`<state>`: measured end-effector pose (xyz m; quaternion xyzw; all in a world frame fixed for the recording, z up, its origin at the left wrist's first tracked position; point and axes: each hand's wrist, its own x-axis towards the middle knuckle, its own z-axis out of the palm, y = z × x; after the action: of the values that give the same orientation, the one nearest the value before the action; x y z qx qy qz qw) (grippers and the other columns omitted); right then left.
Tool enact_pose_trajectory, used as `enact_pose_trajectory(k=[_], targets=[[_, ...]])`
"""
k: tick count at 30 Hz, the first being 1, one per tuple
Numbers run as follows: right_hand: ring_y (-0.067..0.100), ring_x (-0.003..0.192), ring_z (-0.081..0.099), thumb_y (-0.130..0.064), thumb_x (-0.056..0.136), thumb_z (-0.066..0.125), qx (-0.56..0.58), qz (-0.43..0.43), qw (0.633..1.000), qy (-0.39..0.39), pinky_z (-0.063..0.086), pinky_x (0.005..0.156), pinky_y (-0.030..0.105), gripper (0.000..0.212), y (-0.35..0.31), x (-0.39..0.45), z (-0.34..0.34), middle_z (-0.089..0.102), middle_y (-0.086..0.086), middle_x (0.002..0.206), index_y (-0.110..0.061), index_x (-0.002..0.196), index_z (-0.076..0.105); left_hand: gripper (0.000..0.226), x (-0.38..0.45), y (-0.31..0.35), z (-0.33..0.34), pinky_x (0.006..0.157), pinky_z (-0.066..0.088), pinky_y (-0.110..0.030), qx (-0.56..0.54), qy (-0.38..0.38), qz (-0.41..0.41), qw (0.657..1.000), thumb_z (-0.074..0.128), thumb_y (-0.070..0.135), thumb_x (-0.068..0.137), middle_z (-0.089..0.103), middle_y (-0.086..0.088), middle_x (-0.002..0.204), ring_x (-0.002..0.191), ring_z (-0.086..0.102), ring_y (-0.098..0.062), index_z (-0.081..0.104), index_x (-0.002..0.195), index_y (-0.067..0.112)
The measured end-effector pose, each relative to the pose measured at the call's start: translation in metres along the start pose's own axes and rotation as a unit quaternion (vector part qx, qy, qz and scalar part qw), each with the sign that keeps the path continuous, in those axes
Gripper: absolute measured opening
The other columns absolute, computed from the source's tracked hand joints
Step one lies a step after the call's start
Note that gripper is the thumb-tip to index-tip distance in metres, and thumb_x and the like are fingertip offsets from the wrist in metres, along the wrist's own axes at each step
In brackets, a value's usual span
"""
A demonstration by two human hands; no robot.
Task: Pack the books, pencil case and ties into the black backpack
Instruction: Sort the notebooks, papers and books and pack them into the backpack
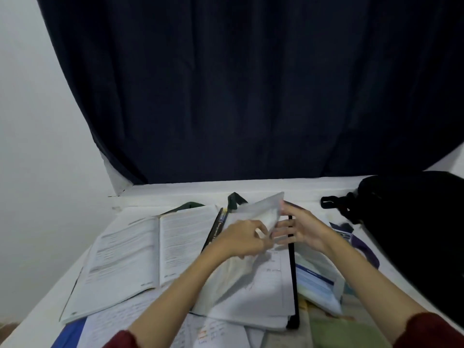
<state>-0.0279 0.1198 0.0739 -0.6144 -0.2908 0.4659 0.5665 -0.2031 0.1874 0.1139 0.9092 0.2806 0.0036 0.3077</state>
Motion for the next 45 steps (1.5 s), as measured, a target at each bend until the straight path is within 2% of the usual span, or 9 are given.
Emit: enact_pose_trajectory(k=[4, 9, 12, 14, 18, 23, 28, 34, 45], targets=[[0.022, 0.059, 0.053, 0.008, 0.083, 0.06, -0.086, 0.041, 0.991, 0.092, 0.049, 0.057, 0.039, 0.015, 0.031, 0.0, 0.0, 0.053, 0.013, 0.074, -0.004, 0.089, 0.054, 0.048, 0.02, -0.028, 0.022, 0.104, 0.034, -0.03, 0.001, -0.133, -0.001, 0.991, 0.044, 0.049, 0.096, 0.048, 0.0, 0.141, 0.128, 0.044, -0.018, 0.051, 0.135, 0.022], [0.017, 0.073, 0.048, -0.012, 0.082, 0.064, -0.262, 0.039, 0.947, 0.183, 0.035, 0.057, 0.026, 0.018, 0.063, -0.001, -0.005, 0.05, 0.004, 0.079, -0.01, 0.08, 0.046, 0.053, 0.024, -0.134, 0.031, 0.106, 0.033, -0.042, 0.089, 0.112, -0.19, 0.971, 0.05, 0.041, 0.092, 0.038, -0.011, 0.141, 0.13, 0.035, -0.032, 0.039, 0.137, 0.015], [0.016, 0.06, 0.051, -0.022, 0.087, 0.067, -0.167, 0.068, 0.971, 0.16, 0.037, 0.045, 0.021, 0.029, 0.065, -0.002, 0.004, 0.054, 0.005, 0.068, -0.009, 0.068, 0.048, 0.055, 0.014, -0.15, 0.031, 0.096, 0.042, -0.034, -0.069, 0.161, -0.223, 0.959, 0.061, 0.036, 0.09, 0.05, -0.016, 0.13, 0.117, 0.049, -0.029, 0.042, 0.132, 0.007], [0.019, 0.069, 0.061, -0.017, 0.084, 0.071, -0.084, 0.083, 0.981, 0.152, 0.045, 0.048, 0.022, 0.021, 0.062, -0.001, 0.015, 0.066, 0.012, 0.084, 0.001, 0.09, 0.061, 0.038, 0.011, -0.147, 0.025, 0.079, 0.047, -0.028, -0.191, 0.171, -0.228, 0.939, 0.068, 0.03, 0.086, 0.06, -0.011, 0.115, 0.096, 0.058, -0.021, 0.055, 0.11, 0.004], [0.029, 0.077, 0.066, 0.004, 0.082, 0.065, 0.029, 0.099, 0.987, 0.122, 0.053, 0.058, 0.032, 0.029, 0.05, -0.002, 0.025, 0.069, 0.017, 0.093, 0.007, 0.111, 0.062, 0.025, 0.001, -0.137, 0.014, 0.084, 0.054, -0.033, -0.346, 0.064, -0.202, 0.914, 0.074, 0.019, 0.082, 0.07, -0.007, 0.099, 0.089, 0.066, -0.019, 0.065, 0.101, 0.006], [0.028, 0.098, 0.067, 0.002, 0.085, 0.064, 0.056, -0.051, 0.995, 0.061, 0.054, 0.084, 0.041, 0.037, 0.015, -0.007, 0.034, 0.069, 0.008, 0.11, -0.011, 0.12, 0.059, 0.037, -0.013, -0.127, -0.006, 0.081, 0.054, -0.034, -0.45, 0.138, -0.12, 0.874, 0.066, -0.002, 0.084, 0.069, -0.005, 0.106, 0.095, 0.066, -0.022, 0.055, 0.117, 0.013], [0.014, 0.08, 0.072, -0.01, 0.082, 0.071, 0.036, -0.171, 0.984, 0.022, 0.055, 0.062, 0.024, 0.024, -0.036, -0.022, 0.06, 0.075, -0.001, 0.09, -0.016, 0.104, 0.065, 0.032, -0.029, -0.119, -0.05, 0.089, 0.05, -0.036, -0.448, 0.24, -0.046, 0.86, 0.072, 0.012, 0.082, 0.07, -0.001, 0.109, 0.098, 0.066, -0.018, 0.064, 0.112, 0.015], [0.018, 0.083, 0.071, -0.024, 0.074, 0.08, -0.03, -0.162, 0.986, 0.04, 0.057, 0.072, 0.035, 0.035, -0.03, -0.017, 0.077, 0.075, 0.001, 0.09, -0.012, 0.104, 0.066, 0.06, -0.046, -0.131, -0.046, 0.097, 0.049, -0.042, -0.441, 0.25, -0.024, 0.862, 0.08, 0.032, 0.066, 0.069, 0.001, 0.115, 0.107, 0.065, -0.018, 0.062, 0.122, 0.016], [0.016, 0.079, 0.072, -0.03, 0.076, 0.075, -0.034, -0.169, 0.985, 0.029, 0.058, 0.07, 0.035, 0.031, -0.014, -0.021, 0.088, 0.075, 0.001, 0.089, -0.012, 0.101, 0.068, 0.025, -0.053, -0.143, -0.027, 0.095, 0.051, -0.042, -0.473, 0.294, -0.04, 0.83, 0.072, 0.015, 0.082, 0.073, -0.003, 0.106, 0.102, 0.067, -0.02, 0.07, 0.106, 0.011]])
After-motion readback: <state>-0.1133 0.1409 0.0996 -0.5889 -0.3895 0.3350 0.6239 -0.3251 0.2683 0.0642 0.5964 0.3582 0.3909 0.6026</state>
